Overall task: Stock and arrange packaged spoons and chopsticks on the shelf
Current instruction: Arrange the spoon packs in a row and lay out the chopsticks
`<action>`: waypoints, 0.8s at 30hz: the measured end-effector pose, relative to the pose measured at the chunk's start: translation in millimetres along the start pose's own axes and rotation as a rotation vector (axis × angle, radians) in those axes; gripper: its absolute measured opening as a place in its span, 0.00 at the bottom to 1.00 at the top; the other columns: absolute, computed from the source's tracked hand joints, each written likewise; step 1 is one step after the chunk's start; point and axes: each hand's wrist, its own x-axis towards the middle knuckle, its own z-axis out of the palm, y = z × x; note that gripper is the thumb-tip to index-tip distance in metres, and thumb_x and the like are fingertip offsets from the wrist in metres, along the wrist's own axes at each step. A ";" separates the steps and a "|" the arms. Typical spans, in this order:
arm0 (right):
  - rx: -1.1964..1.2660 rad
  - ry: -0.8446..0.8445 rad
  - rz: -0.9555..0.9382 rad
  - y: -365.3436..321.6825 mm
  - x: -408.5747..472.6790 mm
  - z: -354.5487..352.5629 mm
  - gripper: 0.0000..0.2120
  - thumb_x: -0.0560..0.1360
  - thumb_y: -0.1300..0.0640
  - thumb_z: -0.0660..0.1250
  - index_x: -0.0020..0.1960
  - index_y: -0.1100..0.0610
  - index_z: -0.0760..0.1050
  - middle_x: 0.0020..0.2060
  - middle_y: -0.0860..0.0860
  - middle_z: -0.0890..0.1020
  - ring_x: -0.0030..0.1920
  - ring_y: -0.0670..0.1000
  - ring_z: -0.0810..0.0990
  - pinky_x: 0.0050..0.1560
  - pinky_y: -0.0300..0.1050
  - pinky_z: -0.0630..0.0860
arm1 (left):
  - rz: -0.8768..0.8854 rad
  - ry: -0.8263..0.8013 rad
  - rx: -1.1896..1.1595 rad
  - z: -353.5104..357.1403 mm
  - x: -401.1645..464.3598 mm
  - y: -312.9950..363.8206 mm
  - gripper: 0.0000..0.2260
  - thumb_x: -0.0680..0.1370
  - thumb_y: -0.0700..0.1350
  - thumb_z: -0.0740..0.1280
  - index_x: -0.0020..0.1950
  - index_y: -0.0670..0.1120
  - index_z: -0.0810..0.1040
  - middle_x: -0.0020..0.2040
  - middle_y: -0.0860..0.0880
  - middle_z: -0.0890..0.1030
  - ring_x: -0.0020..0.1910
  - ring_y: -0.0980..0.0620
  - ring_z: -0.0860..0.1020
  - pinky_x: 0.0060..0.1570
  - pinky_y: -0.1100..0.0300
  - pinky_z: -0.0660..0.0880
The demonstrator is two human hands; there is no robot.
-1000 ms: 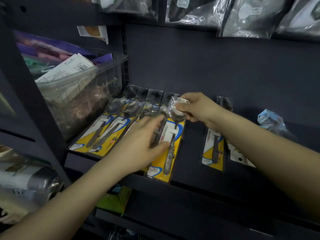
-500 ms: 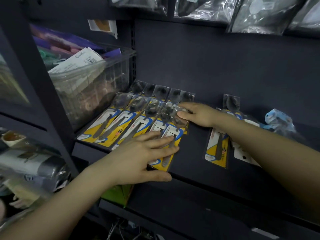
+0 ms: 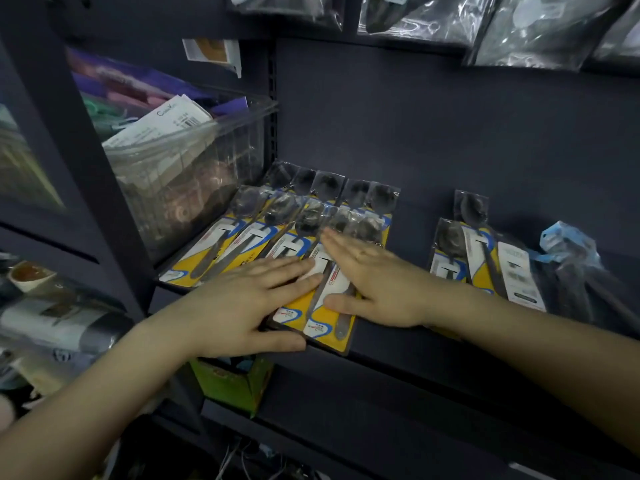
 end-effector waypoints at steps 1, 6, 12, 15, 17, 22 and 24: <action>0.023 -0.042 0.048 -1.5 -1.2 4.0 0.51 0.66 0.25 0.43 0.75 0.56 0.34 0.76 0.51 0.38 0.75 0.45 0.38 0.75 0.42 0.39 | 0.013 0.023 0.011 1.3 -0.4 -0.8 0.38 0.70 0.73 0.43 0.75 0.55 0.52 0.76 0.52 0.54 0.75 0.51 0.52 0.71 0.51 0.49; 0.067 -0.068 0.129 5.0 -4.7 7.4 0.43 0.75 0.34 0.52 0.75 0.55 0.32 0.76 0.50 0.35 0.75 0.46 0.34 0.76 0.44 0.39 | 0.028 0.048 0.015 1.1 0.7 -1.4 0.31 0.75 0.68 0.44 0.74 0.56 0.55 0.75 0.49 0.61 0.73 0.48 0.60 0.70 0.50 0.54; 0.083 -0.065 0.124 3.3 -2.6 5.2 0.42 0.75 0.35 0.53 0.75 0.52 0.32 0.76 0.49 0.35 0.75 0.46 0.34 0.77 0.47 0.40 | 0.038 -0.009 -0.066 -2.6 2.7 -14.6 0.31 0.71 0.71 0.37 0.72 0.63 0.46 0.76 0.57 0.49 0.75 0.56 0.51 0.72 0.62 0.45; 0.151 0.047 0.186 2.8 -11.0 3.7 0.42 0.74 0.33 0.51 0.76 0.53 0.35 0.76 0.49 0.36 0.75 0.46 0.34 0.76 0.47 0.39 | 0.053 0.026 -0.062 -5.0 1.0 -10.5 0.33 0.71 0.71 0.39 0.73 0.59 0.48 0.76 0.53 0.53 0.75 0.54 0.52 0.72 0.58 0.47; 0.169 0.120 0.277 6.5 -19.6 0.4 0.45 0.72 0.31 0.51 0.76 0.56 0.39 0.77 0.52 0.42 0.77 0.48 0.40 0.77 0.48 0.43 | 0.082 0.098 -0.029 -7.0 1.8 -3.9 0.35 0.72 0.71 0.42 0.74 0.55 0.52 0.76 0.51 0.56 0.75 0.52 0.55 0.72 0.54 0.49; -0.008 -0.057 0.391 5.4 -35.5 -1.4 0.42 0.74 0.35 0.52 0.76 0.59 0.40 0.77 0.54 0.42 0.77 0.50 0.43 0.74 0.41 0.42 | 0.164 0.098 -0.039 -8.5 18.3 7.6 0.36 0.69 0.73 0.43 0.74 0.59 0.54 0.77 0.54 0.54 0.75 0.55 0.55 0.70 0.60 0.52; 0.000 -0.036 0.386 -2.3 -34.2 0.8 0.40 0.75 0.36 0.50 0.77 0.58 0.41 0.77 0.54 0.43 0.77 0.50 0.44 0.74 0.41 0.43 | 0.173 0.076 -0.017 -6.6 22.6 9.0 0.37 0.67 0.73 0.40 0.73 0.59 0.55 0.77 0.54 0.55 0.75 0.55 0.55 0.68 0.63 0.50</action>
